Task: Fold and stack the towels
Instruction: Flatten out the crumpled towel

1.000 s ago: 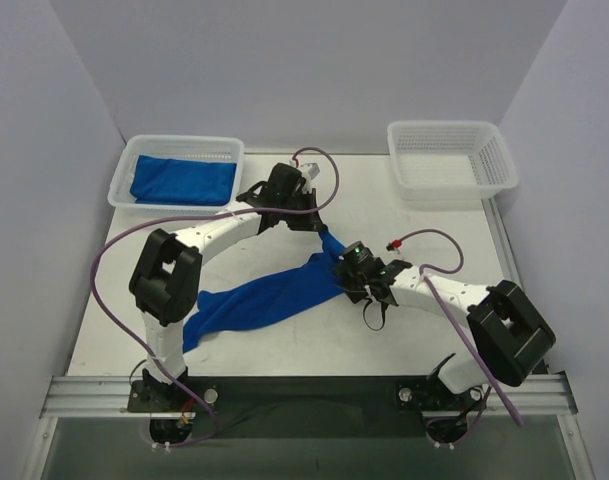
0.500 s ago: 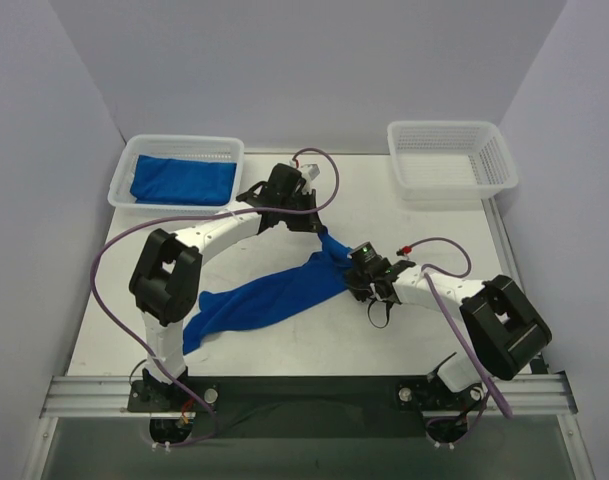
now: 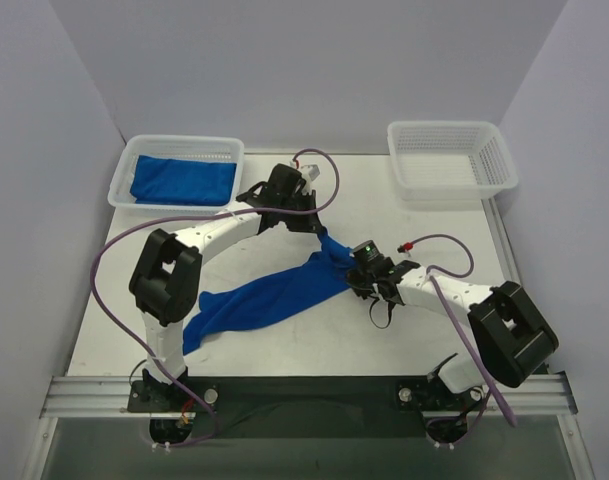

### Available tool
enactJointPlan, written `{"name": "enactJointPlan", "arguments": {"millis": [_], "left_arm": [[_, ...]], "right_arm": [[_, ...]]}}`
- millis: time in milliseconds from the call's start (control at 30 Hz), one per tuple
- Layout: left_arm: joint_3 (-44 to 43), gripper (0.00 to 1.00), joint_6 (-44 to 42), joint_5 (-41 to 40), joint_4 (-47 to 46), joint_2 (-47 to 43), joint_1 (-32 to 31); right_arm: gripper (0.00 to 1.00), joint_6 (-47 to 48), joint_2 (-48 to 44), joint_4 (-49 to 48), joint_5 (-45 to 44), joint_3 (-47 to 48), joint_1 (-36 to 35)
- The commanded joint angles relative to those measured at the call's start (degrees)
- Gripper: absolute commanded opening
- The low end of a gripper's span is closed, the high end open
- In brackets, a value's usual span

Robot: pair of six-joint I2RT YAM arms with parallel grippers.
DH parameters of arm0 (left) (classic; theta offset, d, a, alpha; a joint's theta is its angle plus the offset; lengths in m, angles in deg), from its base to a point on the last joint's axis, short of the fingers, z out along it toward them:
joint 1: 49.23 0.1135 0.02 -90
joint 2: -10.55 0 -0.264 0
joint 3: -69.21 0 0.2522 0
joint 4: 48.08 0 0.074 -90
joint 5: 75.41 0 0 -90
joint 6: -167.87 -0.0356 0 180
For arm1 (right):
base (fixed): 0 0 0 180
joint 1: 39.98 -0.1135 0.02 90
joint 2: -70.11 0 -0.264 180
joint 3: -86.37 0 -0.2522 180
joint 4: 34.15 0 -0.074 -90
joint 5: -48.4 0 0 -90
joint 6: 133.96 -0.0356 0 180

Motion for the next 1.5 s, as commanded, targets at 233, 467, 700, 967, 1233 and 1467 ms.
{"name": "enactJointPlan", "arguments": {"millis": [233,467,700,967,1233,1467], "left_arm": [[-1.59,0.0,-0.61,0.52,-0.23,-1.33,0.2],[-1.76,0.0,-0.78,0.52,-0.05,-1.24,0.29],[-2.03,0.0,-0.78,0.6,0.04,-1.07,0.29],[-2.12,0.0,-0.87,0.6,0.12,-1.07,0.29],[-1.94,0.0,-1.05,0.52,0.13,-1.16,0.38],[-3.69,0.0,-3.24,-3.16,1.61,-2.56,1.78]], "right_arm": [[0.22,-0.1,1.81,0.28,-1.83,-0.69,1.51],[0.29,0.51,2.95,-2.1,-1.39,-0.95,2.04],[0.29,0.95,2.96,-3.41,-0.33,-0.78,2.3],[0.22,1.3,2.25,-3.68,0.11,-0.16,2.3],[0.16,0.69,3.39,-3.86,-0.15,-0.95,2.39],[0.0,7.0,0.24,-3.59,-0.6,-1.13,3.44]]}}
